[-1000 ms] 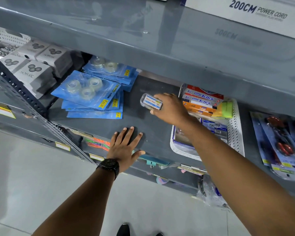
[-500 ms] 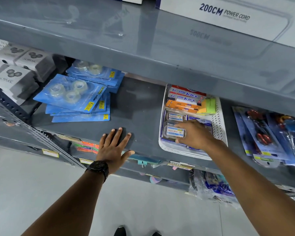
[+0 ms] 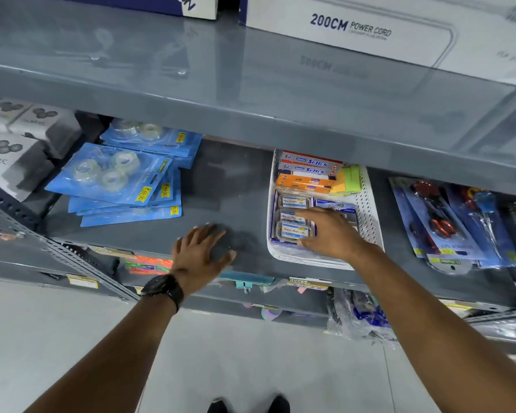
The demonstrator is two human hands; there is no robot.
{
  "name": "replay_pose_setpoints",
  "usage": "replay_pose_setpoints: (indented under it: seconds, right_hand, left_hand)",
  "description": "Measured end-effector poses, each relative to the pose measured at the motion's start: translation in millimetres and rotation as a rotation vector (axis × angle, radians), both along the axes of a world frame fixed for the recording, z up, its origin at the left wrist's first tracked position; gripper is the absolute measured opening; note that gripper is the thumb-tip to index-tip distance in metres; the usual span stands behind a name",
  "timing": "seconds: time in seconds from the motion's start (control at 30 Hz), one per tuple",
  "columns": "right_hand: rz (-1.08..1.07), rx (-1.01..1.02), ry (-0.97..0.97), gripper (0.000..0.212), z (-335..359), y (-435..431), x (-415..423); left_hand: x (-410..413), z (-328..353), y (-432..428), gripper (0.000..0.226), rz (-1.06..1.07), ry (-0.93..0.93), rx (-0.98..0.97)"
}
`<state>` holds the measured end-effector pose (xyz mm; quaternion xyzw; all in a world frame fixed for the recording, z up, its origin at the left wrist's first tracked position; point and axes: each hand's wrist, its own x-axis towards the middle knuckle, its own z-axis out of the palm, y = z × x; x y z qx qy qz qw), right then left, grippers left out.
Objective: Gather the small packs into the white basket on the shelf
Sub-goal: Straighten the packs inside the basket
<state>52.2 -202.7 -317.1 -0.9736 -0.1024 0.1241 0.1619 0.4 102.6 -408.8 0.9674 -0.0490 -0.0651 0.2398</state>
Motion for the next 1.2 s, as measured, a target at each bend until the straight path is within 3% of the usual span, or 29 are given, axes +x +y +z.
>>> replay_pose_setpoints:
  seconds: [0.1,0.2,0.33,0.5,0.67,0.83,1.0,1.2]
  right_hand:
    - [0.009,0.012,-0.012,0.074,-5,-4,-3]
    - [0.068,0.006,-0.028,0.069,-14,-2,0]
    - [0.047,0.079,-0.068,0.051,-20,-9,17]
    - [0.095,0.055,-0.071,0.032,-27,-18,37]
    - [0.16,-0.123,0.003,0.039,-38,-23,44]
    - [0.171,-0.095,0.018,0.037,-42,-28,47]
    - [0.199,-0.073,-0.094,0.035,-49,-29,52]
    - [0.114,-0.176,-0.183,0.041,-55,-25,61]
  left_hand:
    - [30,37,-34,0.062,-0.038,-0.088,-0.235]
    - [64,66,-75,0.043,-0.178,-0.19,-0.235]
    - [99,82,-118,0.036,-0.284,-0.094,0.002]
    - [118,77,-134,0.04,-0.384,0.094,0.476]
    - [114,77,-145,0.048,-0.44,0.08,0.613]
    - [109,75,-153,0.052,-0.402,0.075,0.552]
    - [113,72,-160,0.049,-0.373,0.091,0.569]
    - [115,71,-150,0.046,-0.395,0.01,0.356]
